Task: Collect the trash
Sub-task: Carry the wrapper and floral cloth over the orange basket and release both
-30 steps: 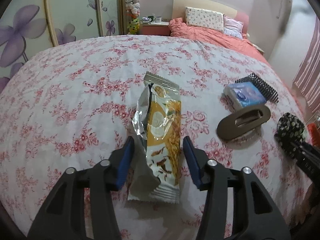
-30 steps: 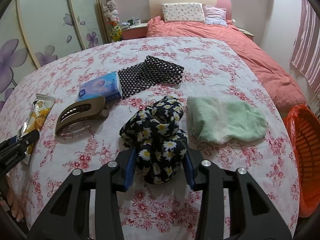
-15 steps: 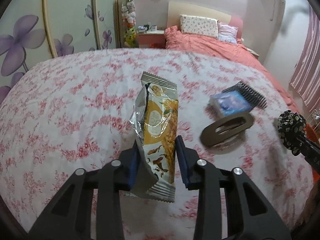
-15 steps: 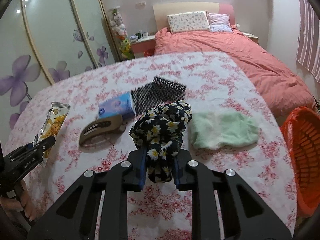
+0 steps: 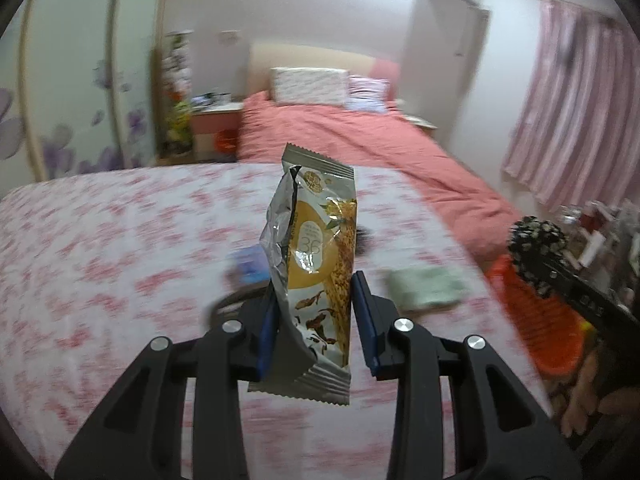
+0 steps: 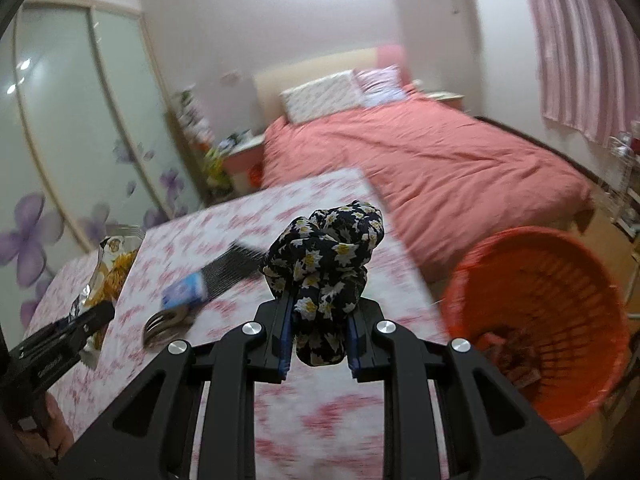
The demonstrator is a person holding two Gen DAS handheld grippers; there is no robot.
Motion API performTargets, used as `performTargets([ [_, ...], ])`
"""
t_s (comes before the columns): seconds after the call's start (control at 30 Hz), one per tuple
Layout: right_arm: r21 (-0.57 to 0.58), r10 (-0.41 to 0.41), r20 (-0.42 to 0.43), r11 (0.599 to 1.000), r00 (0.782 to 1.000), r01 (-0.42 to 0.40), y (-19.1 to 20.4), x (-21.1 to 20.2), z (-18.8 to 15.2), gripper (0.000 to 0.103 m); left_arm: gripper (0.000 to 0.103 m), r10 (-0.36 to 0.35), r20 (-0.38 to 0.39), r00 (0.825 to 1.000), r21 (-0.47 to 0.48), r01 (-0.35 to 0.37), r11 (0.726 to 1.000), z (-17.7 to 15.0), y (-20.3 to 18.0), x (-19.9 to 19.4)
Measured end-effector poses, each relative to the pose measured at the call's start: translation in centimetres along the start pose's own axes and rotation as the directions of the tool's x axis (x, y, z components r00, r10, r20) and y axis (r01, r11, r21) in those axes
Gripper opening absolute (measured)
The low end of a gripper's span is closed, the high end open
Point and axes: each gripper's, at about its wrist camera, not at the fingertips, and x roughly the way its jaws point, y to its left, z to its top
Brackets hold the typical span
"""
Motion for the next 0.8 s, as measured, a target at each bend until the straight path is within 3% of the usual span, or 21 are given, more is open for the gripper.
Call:
performTargets([
  [0.2, 0.099, -0.095, 0.058, 0.991, 0.994, 0.089, -6.2, -2.3, 1.0, 0.021, 0.035, -0.171, -0.016, 0.985, 0.081, 0.172, 0.982, 0.6, -8.6, 1.5],
  [0.37, 0.169, -0.151, 0.061, 0.976, 0.987, 0.139, -10.4, -2.8, 0.8, 0.021, 0.035, -0.294, -0.076, 0.953, 0.163, 0.303, 0.939, 0.2, -16.7, 4.0],
  [0.6, 0.253, -0.192, 0.056, 0.952, 0.98, 0.172, -14.8, -2.6, 0.4, 0.021, 0.035, -0.378, -0.157, 0.913, 0.239, 0.406, 0.882, -1.4, -24.4, 7.4],
  [0.73, 0.3, -0.183, 0.048, 0.94, 0.982, 0.16, -16.9, -2.3, 0.1, 0.024, 0.037, -0.386, -0.191, 0.903, 0.25, 0.425, 0.87, -2.0, -26.4, 9.6],
  [0.8, 0.316, -0.178, 0.045, 0.936, 0.983, 0.155, -17.4, -1.9, -0.1, 0.03, 0.044, -0.377, -0.206, 0.903, 0.255, 0.421, 0.87, -2.4, -26.9, 10.7],
])
